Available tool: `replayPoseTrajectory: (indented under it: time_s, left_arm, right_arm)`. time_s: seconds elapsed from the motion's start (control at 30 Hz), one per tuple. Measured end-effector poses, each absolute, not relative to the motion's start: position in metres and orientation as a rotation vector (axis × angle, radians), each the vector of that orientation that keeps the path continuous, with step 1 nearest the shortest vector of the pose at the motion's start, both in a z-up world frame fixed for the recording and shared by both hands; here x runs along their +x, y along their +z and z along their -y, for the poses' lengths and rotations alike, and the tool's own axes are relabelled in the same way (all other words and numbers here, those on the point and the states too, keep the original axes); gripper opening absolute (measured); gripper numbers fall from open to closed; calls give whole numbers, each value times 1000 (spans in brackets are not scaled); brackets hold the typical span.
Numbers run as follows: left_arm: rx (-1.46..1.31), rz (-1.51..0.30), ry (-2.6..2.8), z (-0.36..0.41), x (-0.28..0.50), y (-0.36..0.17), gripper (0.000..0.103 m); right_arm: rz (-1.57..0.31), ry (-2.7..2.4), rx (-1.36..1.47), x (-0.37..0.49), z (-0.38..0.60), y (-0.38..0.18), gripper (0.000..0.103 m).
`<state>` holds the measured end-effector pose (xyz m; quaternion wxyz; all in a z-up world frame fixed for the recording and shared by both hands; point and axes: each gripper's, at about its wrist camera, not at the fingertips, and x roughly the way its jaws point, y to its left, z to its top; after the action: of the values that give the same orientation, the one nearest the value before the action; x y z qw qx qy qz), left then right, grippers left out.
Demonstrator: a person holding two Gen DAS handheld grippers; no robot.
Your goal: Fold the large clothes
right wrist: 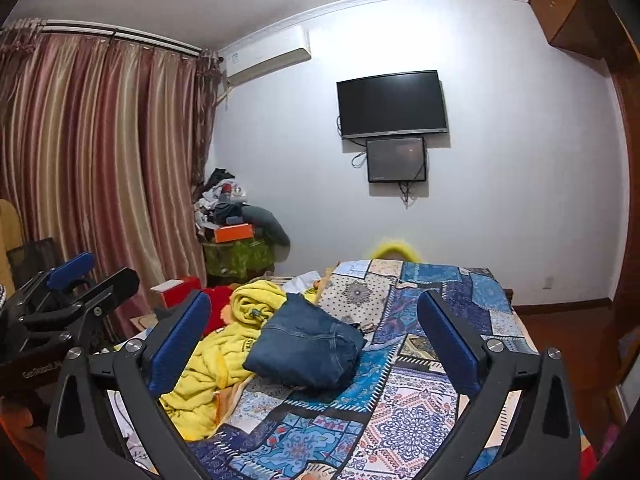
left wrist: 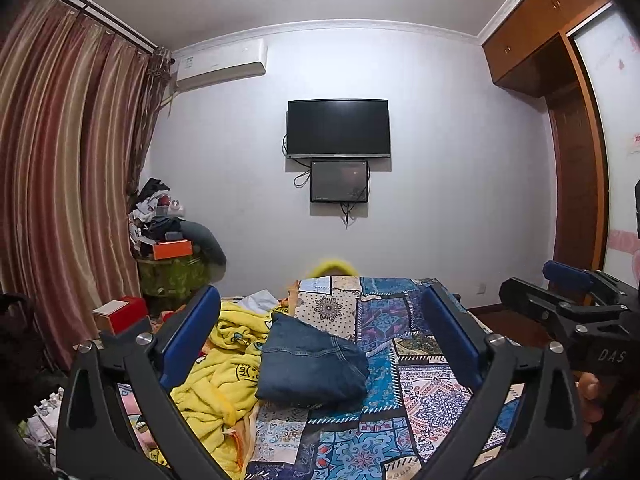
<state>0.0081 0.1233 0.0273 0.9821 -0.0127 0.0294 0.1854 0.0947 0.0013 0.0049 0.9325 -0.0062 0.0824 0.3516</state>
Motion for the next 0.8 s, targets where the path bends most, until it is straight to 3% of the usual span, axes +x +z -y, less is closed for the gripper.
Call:
replayPoseTrajectory:
  time_s: [0.8]
  left_arm:
    - [-62,-71,361,-128,11,22,102]
  right_arm:
    - [-162,715,-23,87,-5,6,103]
